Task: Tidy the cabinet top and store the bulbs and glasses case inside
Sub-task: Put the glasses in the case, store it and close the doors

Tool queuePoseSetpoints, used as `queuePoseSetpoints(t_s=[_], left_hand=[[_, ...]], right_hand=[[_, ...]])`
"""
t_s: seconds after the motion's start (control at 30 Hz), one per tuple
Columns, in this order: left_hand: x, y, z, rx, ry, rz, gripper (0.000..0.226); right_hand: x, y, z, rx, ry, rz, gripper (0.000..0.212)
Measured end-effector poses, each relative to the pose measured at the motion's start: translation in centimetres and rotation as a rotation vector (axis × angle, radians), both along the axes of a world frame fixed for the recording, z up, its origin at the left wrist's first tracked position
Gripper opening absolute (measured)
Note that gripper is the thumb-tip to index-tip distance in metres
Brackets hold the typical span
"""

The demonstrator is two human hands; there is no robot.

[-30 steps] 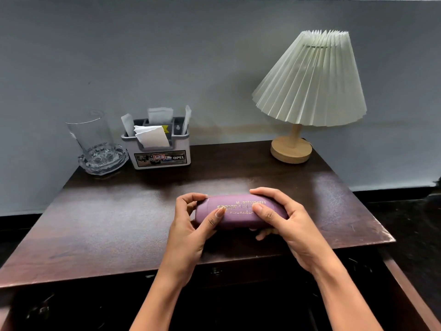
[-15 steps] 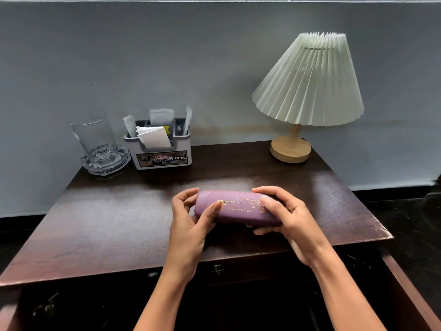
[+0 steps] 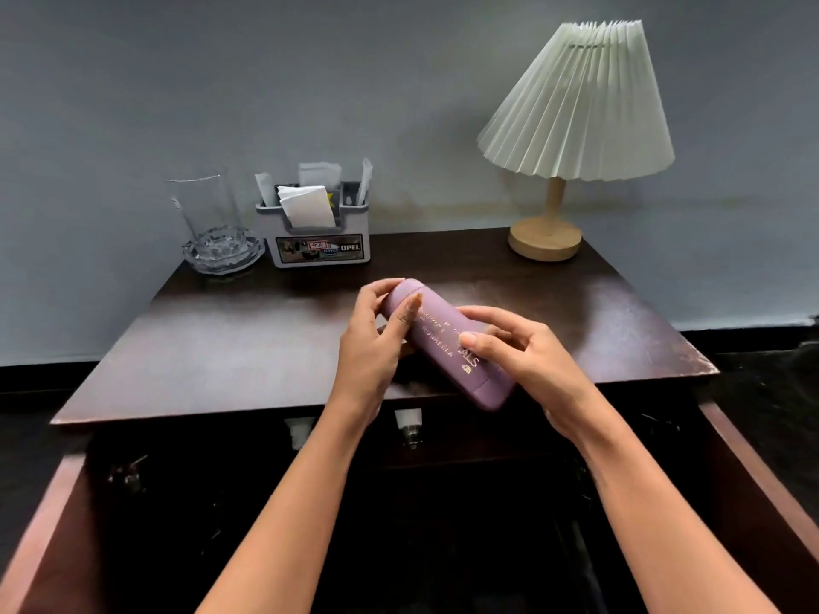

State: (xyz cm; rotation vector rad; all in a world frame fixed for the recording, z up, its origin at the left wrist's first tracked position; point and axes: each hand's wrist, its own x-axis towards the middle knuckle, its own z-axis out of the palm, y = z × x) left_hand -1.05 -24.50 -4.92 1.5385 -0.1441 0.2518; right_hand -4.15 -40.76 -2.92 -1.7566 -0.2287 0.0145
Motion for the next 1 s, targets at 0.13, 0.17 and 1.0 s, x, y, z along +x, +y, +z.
queuePoseSetpoints(t_s=[0.13,0.17,1.0], left_hand=[[-5.1,-0.2,-0.3,0.147,-0.138,0.002,0.069],[-7.0,-0.4,-1.0,0.151,-0.171,-0.004,0.077],[-2.0,-8.1,-13.6,1.002,-0.199,0.090,0.036]], right_hand=[[-5.4,0.2,-1.9,0.161,-0.010,0.045,0.035],[-7.1,0.3,-2.7,0.196,-0.007,0.060,0.039],[3.5,0.0,-17.1,-0.344,0.145,-0.404,0.027]])
